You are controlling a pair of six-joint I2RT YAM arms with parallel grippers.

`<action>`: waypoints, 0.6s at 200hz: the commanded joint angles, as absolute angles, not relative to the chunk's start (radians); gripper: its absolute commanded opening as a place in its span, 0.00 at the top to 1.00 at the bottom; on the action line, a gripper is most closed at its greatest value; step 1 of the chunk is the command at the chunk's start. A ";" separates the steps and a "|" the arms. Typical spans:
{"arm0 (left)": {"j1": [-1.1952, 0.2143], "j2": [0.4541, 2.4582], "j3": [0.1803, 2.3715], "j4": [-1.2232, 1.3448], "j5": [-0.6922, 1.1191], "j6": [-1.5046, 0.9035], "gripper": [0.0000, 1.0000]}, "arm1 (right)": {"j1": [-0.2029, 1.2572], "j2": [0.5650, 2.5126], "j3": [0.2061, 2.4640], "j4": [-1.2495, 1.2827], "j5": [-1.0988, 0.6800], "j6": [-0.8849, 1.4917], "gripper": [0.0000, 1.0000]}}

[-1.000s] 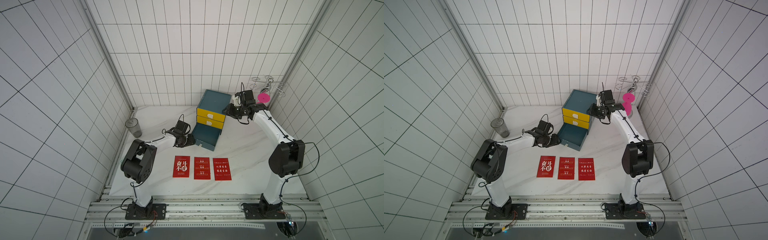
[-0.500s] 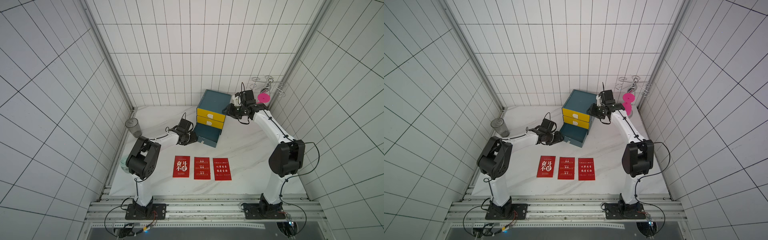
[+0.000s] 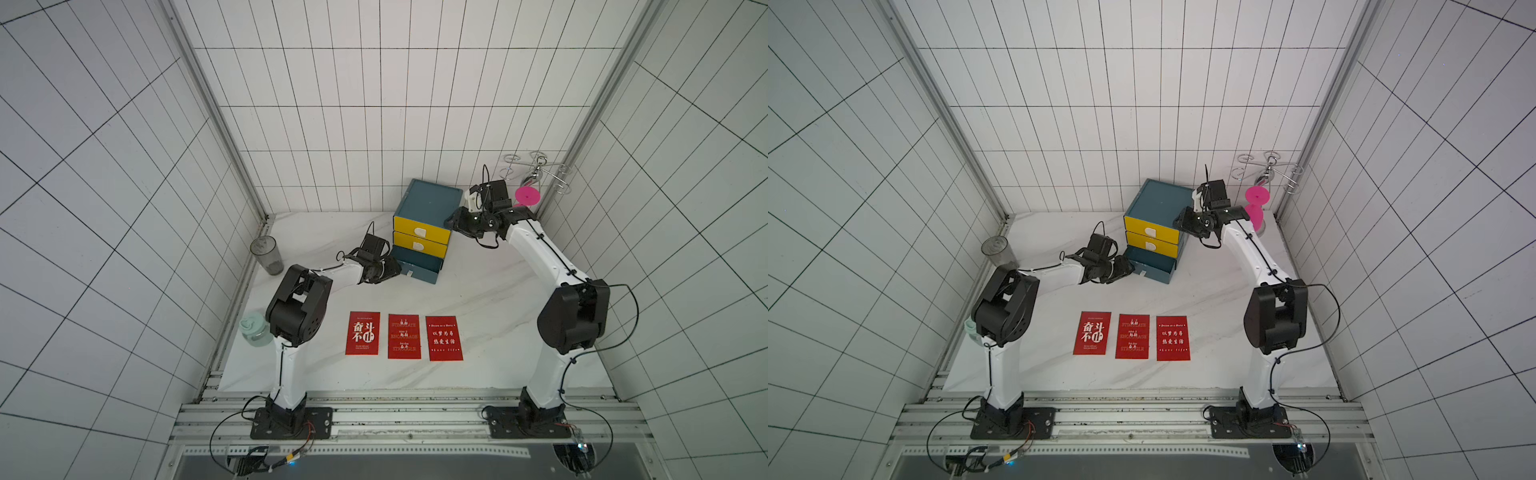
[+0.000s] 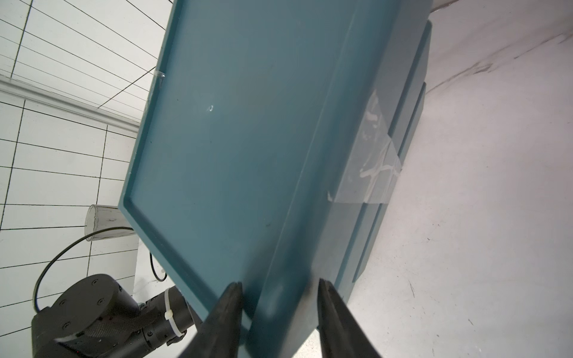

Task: Take the postcards out of the drawer
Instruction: Close the drawer in the storage box.

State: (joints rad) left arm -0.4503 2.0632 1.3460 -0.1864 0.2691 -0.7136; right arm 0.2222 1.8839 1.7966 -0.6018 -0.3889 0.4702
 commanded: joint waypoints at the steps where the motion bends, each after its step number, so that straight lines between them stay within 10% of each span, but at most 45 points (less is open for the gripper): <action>1: -0.431 2.101 1.389 -0.105 0.294 -0.765 0.42 | 0.217 1.922 1.787 -0.649 -0.386 0.471 0.58; 120: -0.410 2.203 1.427 0.050 0.302 -0.943 0.42 | 0.216 1.930 1.770 -0.634 -0.393 0.489 0.58</action>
State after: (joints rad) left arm -0.4141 2.1777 1.4040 0.0109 0.3187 -0.9123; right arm 0.2218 1.8881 1.7962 -0.5945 -0.4000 0.4885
